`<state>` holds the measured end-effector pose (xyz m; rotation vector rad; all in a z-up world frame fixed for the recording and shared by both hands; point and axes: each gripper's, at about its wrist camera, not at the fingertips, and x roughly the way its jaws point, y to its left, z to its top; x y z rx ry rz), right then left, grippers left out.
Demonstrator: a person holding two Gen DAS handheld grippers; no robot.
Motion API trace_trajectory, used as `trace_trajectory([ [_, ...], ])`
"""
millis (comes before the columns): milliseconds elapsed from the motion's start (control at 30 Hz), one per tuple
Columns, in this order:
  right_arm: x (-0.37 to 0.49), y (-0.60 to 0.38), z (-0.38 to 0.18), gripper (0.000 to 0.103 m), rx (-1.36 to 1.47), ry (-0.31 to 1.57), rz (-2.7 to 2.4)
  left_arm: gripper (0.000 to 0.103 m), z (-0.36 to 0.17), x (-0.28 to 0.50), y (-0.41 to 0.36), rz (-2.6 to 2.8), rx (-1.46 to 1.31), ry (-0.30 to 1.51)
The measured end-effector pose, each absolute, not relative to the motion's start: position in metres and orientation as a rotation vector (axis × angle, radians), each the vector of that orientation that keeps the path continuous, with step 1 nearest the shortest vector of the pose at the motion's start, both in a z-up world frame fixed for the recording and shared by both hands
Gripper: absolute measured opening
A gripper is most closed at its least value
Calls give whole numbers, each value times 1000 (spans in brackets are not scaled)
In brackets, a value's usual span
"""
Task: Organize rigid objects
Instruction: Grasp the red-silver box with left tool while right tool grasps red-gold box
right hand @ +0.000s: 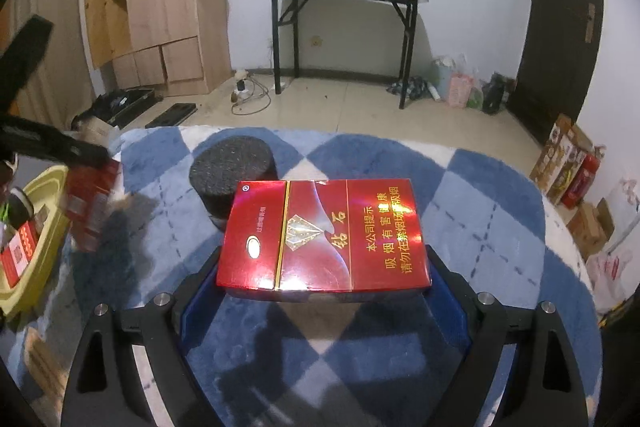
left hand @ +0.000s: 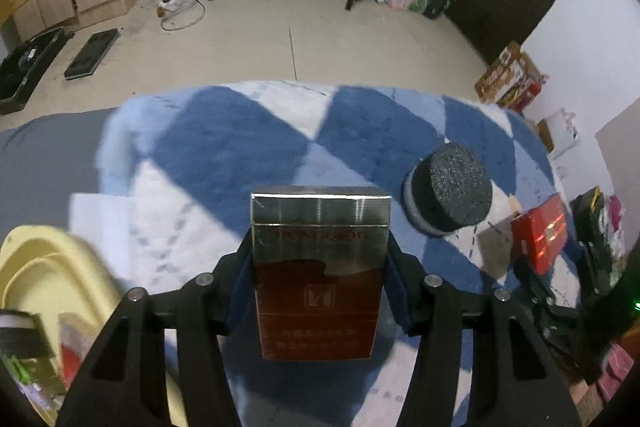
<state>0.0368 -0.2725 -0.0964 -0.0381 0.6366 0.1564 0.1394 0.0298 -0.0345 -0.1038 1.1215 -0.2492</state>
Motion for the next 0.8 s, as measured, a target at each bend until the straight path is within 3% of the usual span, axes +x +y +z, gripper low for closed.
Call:
trace_trajectory([
  [200,53,-284,-98,90,40,661,143,58,-57,157,5,-234,-38,1169],
  [400,61,-285,-103,90,98,676,143,68,-52,157,11,-210,-44,1131],
  [633,65,-277,-106,91,80,684,153,69,-44,160,15,-193,-21,1089],
  [800,63,-281,-98,91,99,657,145,55,-25,161,33,-179,-63,1055],
])
